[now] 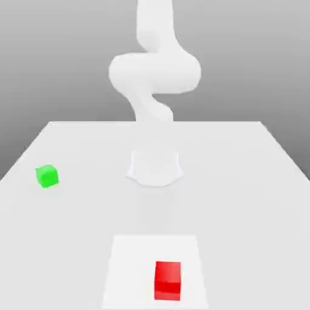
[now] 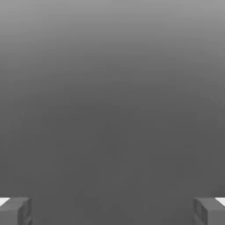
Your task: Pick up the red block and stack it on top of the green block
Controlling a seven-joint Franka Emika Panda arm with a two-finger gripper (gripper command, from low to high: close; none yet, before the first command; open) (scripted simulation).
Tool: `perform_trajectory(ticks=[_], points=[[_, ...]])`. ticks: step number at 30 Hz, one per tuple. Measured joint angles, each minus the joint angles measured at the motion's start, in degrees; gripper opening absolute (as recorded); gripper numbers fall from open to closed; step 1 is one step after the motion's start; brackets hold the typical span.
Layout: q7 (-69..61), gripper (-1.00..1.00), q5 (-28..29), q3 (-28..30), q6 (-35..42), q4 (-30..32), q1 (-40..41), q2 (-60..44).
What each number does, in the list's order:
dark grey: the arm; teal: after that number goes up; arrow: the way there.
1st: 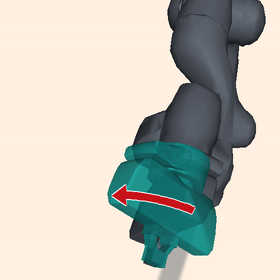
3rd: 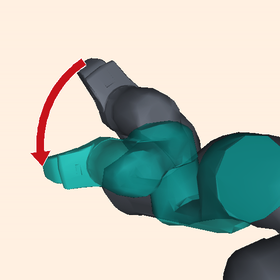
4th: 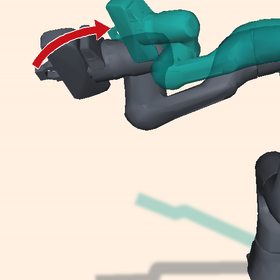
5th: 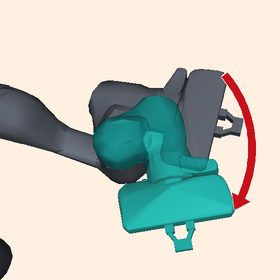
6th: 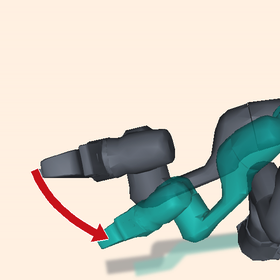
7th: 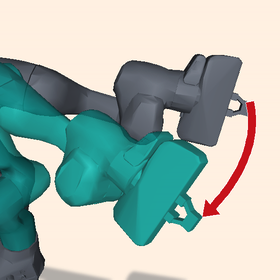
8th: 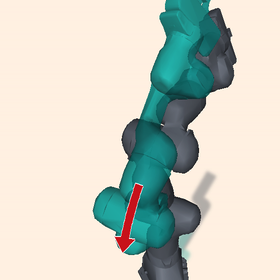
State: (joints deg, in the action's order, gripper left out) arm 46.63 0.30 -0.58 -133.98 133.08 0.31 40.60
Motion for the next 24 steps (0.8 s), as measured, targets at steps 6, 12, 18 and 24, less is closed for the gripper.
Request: perform_trajectory(ticks=[6,12,18,24], points=[[1.92,0.0,0.72,-1.37,-5.38,3.17,0.73,-12.82],[3.84,0.0,1.49,-2.31,-10.63,6.26,1.08,-25.3],[5.5,0.0,1.89,-2.7,-15.87,9.34,0.84,-37.75],[6.36,0.0,1.35,-2.86,-21.54,12.03,0.32,-50.16]])
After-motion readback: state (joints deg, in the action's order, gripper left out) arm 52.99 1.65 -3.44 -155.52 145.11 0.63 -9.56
